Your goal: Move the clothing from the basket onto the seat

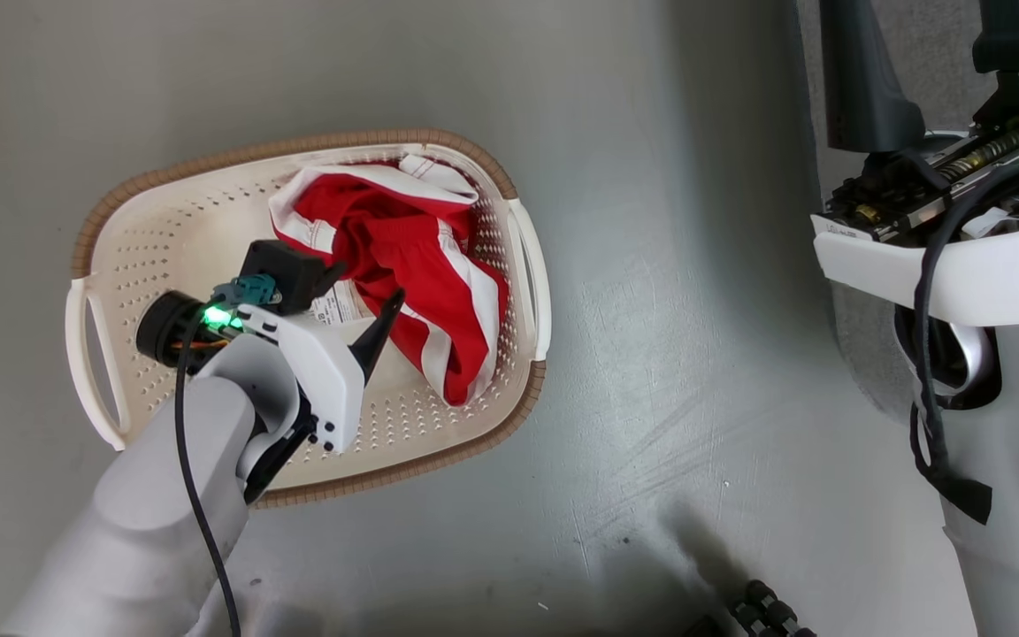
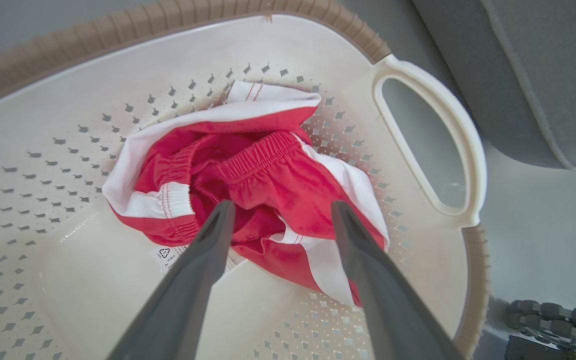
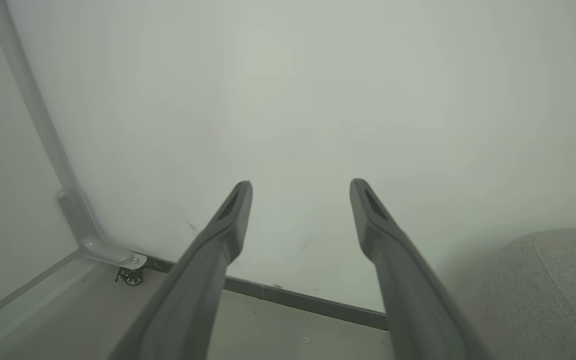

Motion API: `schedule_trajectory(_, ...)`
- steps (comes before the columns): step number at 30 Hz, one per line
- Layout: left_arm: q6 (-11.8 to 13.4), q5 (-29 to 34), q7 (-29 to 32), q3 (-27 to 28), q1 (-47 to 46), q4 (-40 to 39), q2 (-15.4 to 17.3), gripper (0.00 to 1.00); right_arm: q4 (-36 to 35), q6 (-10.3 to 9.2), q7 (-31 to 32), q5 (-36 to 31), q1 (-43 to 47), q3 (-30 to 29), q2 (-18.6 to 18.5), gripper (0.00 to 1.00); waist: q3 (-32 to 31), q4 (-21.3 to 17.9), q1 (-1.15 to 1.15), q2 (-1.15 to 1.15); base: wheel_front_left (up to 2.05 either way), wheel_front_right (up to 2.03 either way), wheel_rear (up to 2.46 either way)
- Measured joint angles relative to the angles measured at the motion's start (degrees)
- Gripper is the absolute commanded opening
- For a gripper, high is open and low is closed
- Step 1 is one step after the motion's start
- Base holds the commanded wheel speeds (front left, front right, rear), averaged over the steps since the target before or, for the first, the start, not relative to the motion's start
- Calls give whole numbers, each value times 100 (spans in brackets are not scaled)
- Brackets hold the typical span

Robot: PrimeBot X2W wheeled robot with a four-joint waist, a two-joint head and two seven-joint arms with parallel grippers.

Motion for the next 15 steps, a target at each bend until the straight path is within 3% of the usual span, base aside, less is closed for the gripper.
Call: schedule_trajectory(15,0,-92,101,-292,-461,286,-98,100,-45,0,0,66,-229,7,0,100,410,-117,0,0,0,0,0)
